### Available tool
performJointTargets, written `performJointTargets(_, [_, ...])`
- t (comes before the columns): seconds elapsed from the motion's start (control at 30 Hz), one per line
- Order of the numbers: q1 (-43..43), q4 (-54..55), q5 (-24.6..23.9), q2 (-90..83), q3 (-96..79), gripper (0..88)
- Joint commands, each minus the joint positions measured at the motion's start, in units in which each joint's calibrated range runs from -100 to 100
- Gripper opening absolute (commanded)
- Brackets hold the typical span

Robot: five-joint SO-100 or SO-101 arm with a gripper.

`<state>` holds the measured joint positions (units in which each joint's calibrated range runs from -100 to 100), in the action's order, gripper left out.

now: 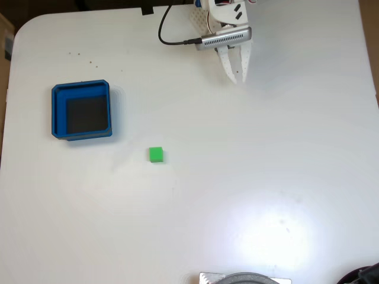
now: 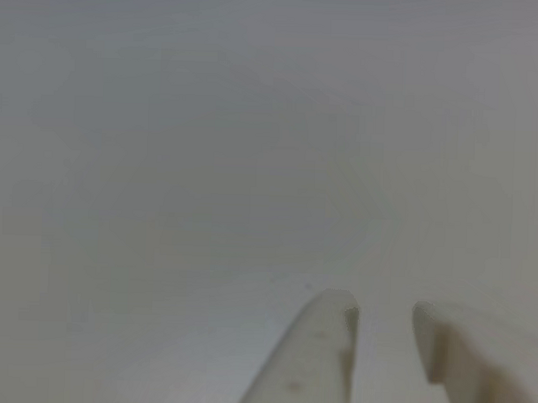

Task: Pick up green cube and drop it in the blue box

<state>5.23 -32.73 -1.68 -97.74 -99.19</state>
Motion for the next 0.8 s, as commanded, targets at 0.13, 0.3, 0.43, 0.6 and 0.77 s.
performJointTargets(0.13, [0.4,1.1,0.0,-0.7,-0.4,2.0])
performJointTargets(0.3, [0.4,1.1,0.0,-0.7,-0.4,2.0])
performJointTargets(0.43, [0.4,1.1,0.1,-0.6,-0.4,2.0])
performJointTargets(0.6, [0.7,1.1,0.3,-0.6,-0.4,2.0])
performJointTargets(0.77, [-0.6,1.0,0.4,-0.5,-0.2,2.0])
